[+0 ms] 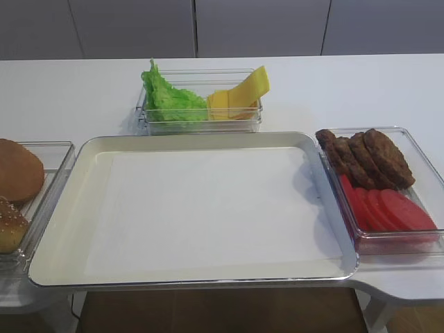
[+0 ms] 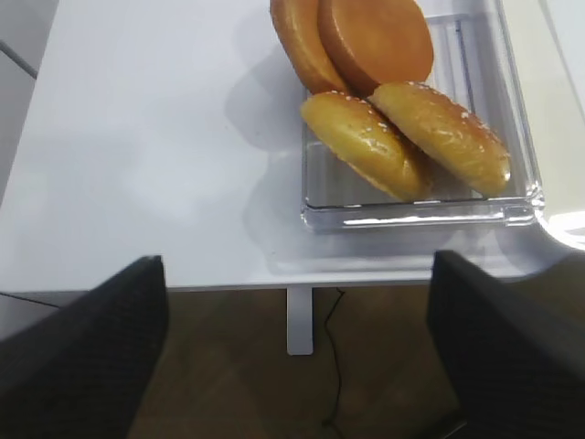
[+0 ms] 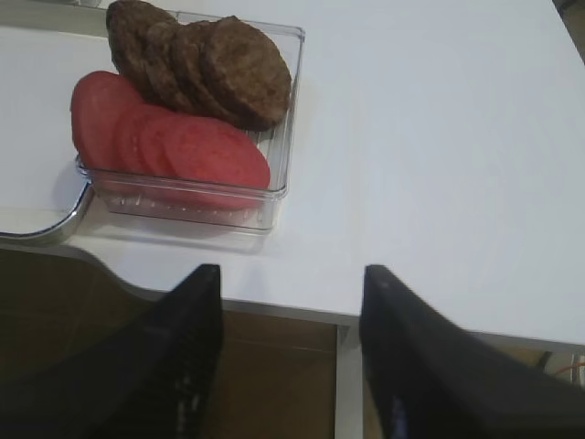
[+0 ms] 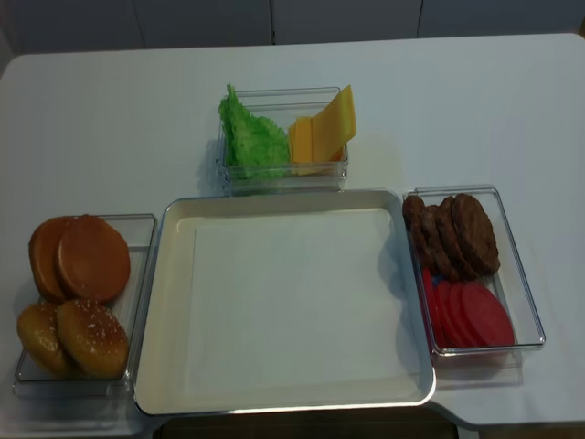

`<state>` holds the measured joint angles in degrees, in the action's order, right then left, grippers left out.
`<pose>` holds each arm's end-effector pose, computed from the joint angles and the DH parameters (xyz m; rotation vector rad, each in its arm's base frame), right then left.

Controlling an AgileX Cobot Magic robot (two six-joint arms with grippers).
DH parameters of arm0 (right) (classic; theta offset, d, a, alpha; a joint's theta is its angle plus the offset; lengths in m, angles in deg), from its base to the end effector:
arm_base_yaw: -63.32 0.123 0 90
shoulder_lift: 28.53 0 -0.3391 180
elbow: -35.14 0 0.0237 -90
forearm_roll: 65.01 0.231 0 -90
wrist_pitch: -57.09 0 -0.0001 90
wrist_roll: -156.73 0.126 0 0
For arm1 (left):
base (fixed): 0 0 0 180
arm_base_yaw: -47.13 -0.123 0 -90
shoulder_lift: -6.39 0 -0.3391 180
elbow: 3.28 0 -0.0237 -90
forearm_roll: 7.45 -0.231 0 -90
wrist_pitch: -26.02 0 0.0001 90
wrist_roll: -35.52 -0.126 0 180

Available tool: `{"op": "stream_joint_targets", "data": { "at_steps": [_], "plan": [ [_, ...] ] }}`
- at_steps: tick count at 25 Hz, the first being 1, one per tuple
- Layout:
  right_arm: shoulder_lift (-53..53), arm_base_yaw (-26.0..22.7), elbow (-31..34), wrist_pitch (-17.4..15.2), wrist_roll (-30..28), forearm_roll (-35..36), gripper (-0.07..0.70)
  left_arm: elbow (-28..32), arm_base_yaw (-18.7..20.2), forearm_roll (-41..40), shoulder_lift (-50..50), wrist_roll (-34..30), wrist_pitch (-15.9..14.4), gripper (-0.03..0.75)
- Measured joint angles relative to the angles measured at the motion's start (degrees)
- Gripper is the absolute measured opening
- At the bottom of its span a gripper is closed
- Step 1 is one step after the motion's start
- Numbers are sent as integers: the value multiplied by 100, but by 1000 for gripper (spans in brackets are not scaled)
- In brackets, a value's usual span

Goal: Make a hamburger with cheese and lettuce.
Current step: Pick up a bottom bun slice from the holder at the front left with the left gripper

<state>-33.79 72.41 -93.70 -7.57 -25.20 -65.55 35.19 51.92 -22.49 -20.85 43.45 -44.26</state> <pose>-0.0497 -0.0090 0.2365 -0.2022 2.1042 0.0632 -0.0123 0.0319 0.3079 -0.0775 2.3419 0.2264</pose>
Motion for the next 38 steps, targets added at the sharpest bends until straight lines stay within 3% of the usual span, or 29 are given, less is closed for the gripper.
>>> {"op": "stream_joint_targets", "data": {
  "at_steps": [6,28,32,34,35,38],
  "plan": [
    [0,0,0,0,0,-8,391,-179,0,0,-262,121,-220,678],
    [0,0,0,0,0,-8,391,-2280,-15,774,-3537,-118,-199,676],
    [0,0,0,0,0,-8,391,-2660,-379,1159,-4101,-343,-186,676],
    [0,0,0,0,0,-8,391,-2876,-961,1534,-4446,-648,-177,676],
    [0,0,0,0,0,-8,391,-2876,-961,1534,-4446,-648,-177,676],
    [0,0,0,0,0,-8,391,-2968,-1492,1869,-4778,-882,-157,675]
  ]
}}
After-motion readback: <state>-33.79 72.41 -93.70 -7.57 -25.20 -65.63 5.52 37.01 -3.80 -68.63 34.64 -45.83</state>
